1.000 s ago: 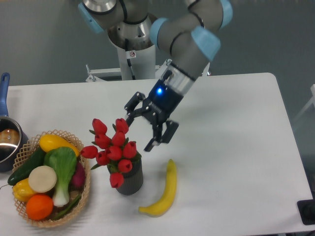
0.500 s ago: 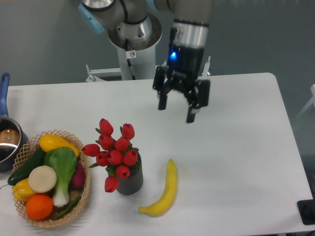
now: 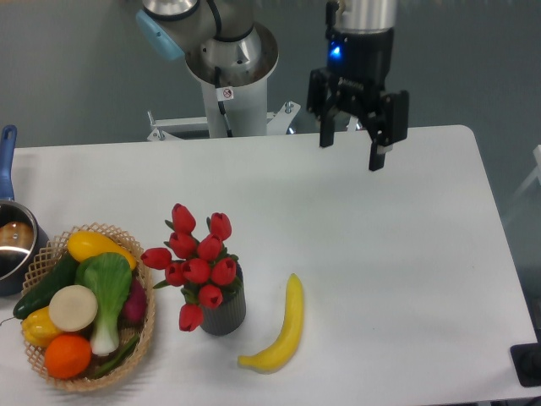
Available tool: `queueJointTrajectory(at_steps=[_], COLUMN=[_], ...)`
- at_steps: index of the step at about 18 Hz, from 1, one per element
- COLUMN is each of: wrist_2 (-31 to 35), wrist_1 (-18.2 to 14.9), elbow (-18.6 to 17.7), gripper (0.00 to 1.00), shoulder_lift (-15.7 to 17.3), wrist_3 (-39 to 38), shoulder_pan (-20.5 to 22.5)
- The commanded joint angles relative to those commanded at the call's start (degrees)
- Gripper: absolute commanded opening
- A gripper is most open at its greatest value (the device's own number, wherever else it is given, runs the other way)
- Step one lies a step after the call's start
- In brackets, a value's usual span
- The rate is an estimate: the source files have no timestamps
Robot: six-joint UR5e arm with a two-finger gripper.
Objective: Insert the flowers into the vase
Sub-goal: 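Raise the open gripper up and away from the tulips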
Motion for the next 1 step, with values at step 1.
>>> queueJointTrajectory(at_steps=[1], wrist_2=[0.0], wrist_1=[0.0], elbow=[-0.09], gripper=[1.0], shoulder_lift=[0.0], wrist_3=[0.0], shoulder_pan=[0.09])
